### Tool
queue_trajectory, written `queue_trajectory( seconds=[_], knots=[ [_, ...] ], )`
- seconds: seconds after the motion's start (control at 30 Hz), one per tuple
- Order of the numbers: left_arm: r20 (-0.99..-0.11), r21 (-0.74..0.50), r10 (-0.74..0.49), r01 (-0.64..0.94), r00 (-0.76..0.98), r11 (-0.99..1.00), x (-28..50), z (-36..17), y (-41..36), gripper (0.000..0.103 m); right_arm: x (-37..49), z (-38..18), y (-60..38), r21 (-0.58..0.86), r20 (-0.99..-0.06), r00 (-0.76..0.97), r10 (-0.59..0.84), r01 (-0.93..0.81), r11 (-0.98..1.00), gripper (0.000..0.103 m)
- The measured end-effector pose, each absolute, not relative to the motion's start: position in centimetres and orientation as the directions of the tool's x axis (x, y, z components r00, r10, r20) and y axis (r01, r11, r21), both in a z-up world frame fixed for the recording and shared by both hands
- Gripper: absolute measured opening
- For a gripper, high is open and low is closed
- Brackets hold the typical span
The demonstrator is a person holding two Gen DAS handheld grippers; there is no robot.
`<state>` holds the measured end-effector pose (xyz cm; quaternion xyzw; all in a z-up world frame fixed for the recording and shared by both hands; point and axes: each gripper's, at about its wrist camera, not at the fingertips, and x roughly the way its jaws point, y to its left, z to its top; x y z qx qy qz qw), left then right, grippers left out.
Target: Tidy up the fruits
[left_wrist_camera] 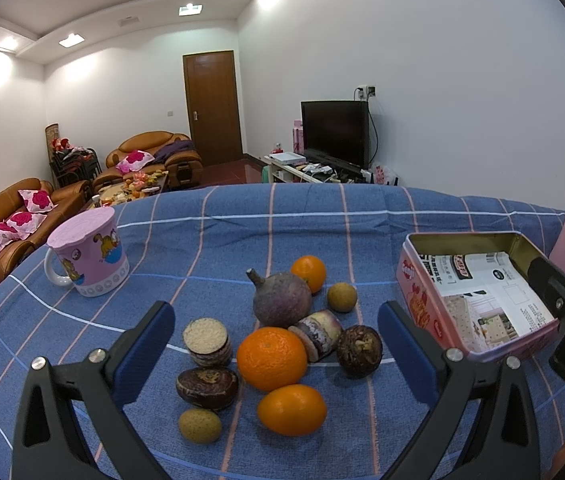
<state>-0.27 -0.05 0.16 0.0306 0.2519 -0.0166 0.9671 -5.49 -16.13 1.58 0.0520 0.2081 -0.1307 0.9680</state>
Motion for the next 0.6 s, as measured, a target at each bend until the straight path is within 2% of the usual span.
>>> queue_trajectory(
  seconds=[0.6],
  knots=[
    [-0.527,0.065,-0.009,0.051,0.850,0.997,-0.6,-0.5,1.5,0.103,-5.5,1.4,-15.5,0.049,-0.399,0.903,-0.161,0.196,0.979,0.101]
  ],
)
